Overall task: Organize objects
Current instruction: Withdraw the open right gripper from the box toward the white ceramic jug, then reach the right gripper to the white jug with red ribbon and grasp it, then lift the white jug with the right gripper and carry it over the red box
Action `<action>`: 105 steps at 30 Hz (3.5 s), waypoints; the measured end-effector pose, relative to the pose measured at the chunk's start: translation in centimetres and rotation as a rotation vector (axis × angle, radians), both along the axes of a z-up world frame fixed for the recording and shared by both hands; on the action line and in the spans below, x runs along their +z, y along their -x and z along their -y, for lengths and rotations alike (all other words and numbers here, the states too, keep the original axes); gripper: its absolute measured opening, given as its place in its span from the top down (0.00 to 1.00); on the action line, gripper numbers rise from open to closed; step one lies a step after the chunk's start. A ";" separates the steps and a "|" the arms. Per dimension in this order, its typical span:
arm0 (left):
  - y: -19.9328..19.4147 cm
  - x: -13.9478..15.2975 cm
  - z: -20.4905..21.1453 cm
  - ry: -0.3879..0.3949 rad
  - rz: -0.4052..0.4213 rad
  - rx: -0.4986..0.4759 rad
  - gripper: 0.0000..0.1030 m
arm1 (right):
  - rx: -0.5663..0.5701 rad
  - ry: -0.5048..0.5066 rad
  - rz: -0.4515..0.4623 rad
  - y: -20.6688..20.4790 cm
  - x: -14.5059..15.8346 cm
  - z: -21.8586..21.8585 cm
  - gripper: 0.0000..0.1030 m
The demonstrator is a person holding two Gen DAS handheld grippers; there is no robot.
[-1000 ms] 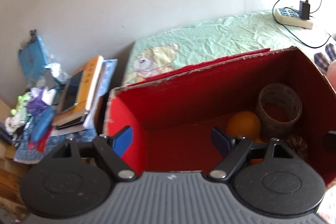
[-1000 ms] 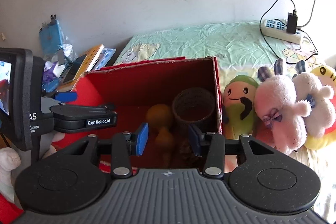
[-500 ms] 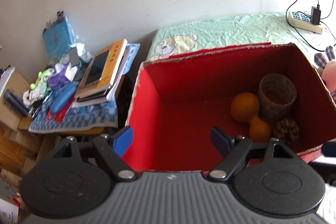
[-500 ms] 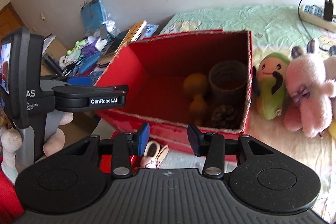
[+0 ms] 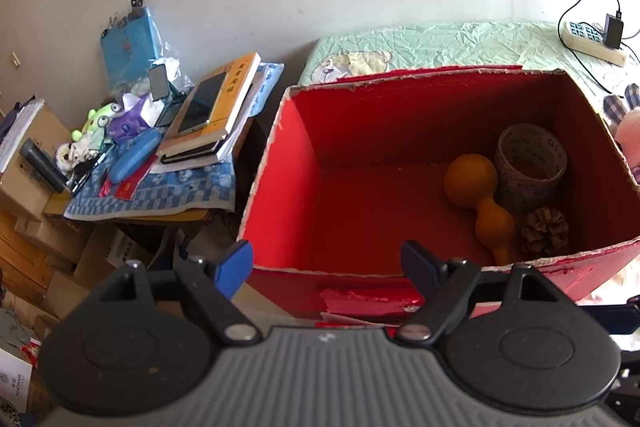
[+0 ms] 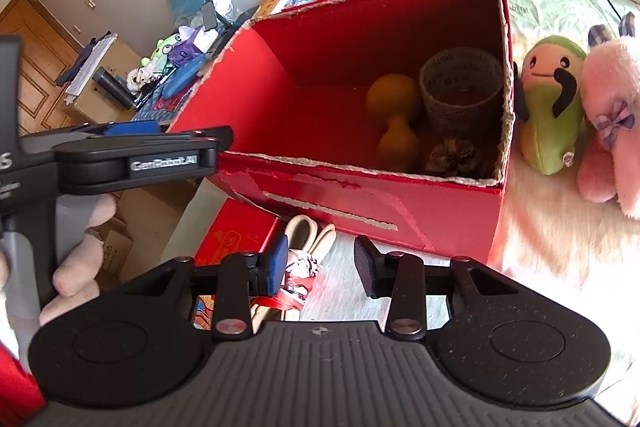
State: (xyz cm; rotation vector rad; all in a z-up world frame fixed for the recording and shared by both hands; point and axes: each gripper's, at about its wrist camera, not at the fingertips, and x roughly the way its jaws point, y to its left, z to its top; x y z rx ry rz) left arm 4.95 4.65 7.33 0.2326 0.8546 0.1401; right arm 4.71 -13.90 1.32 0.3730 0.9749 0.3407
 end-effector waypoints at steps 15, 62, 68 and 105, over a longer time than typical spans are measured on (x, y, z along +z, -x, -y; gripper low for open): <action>2.7 -1.6 0.3 0.019 -0.091 0.008 0.19 | -0.004 -0.006 -0.054 0.3 -1.6 0.8 0.61; 5.0 -6.1 -1.1 0.268 -0.257 -0.388 0.39 | 0.032 -0.069 -0.269 -3.4 -5.6 -3.2 0.56; 5.1 -7.0 0.1 0.254 -0.287 -0.417 0.40 | 0.028 -0.126 -0.311 -3.6 -6.5 -2.4 0.63; 5.1 -7.5 6.4 0.266 -0.381 -0.598 0.62 | -0.080 -0.172 -0.302 0.7 -3.9 5.3 0.77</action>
